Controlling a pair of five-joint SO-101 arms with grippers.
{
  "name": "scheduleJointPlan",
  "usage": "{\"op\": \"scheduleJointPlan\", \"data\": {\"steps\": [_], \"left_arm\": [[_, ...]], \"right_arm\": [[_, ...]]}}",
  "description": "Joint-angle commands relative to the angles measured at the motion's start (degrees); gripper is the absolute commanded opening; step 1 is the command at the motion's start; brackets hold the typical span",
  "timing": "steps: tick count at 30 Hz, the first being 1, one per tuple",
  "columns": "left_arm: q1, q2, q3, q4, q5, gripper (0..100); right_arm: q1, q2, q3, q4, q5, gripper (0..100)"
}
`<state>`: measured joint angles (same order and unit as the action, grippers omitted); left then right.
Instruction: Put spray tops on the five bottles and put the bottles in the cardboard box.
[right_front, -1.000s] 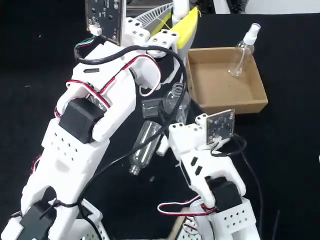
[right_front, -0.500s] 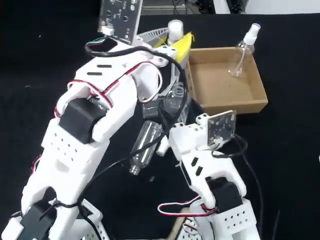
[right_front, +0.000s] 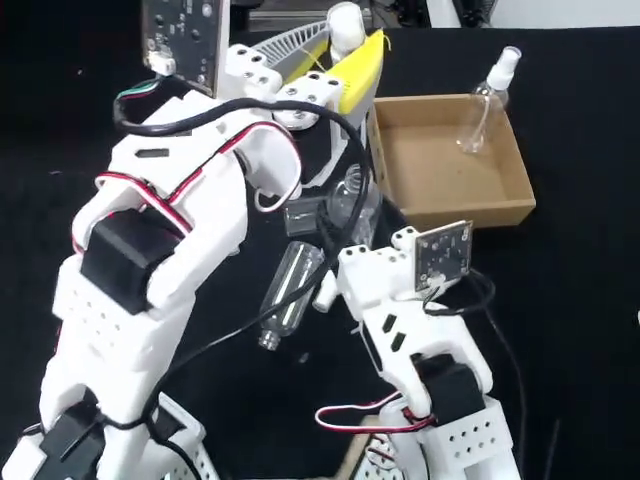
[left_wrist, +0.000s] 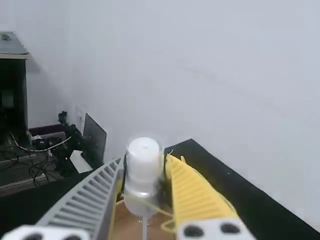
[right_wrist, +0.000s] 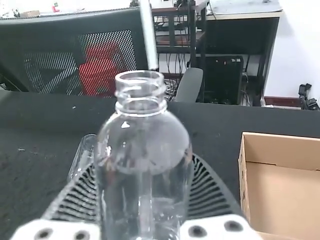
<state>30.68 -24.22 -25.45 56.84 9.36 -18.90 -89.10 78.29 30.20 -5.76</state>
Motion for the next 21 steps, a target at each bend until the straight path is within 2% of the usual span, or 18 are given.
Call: {"op": "scheduleJointPlan", "data": {"steps": [1,10,16,21], "left_arm": [[-0.3,-2.3,-3.1,2.4,-0.5,3],[-0.3,-2.8,-3.0,2.7,-0.5,3],[-0.3,-2.8,-5.1,-1.2,-0.5,3],[-0.3,-2.8,-6.0,0.9,-0.5,3]], "right_arm": [[-0.7,-1.2,-0.7,-1.7,-0.4,1.1],[-0.7,-1.2,-0.7,-1.7,-0.4,1.1],[-0.7,-1.2,-0.7,-1.7,-0.4,1.1],[-0.7,-1.2,-0.7,-1.7,-0.4,1.1]]}}
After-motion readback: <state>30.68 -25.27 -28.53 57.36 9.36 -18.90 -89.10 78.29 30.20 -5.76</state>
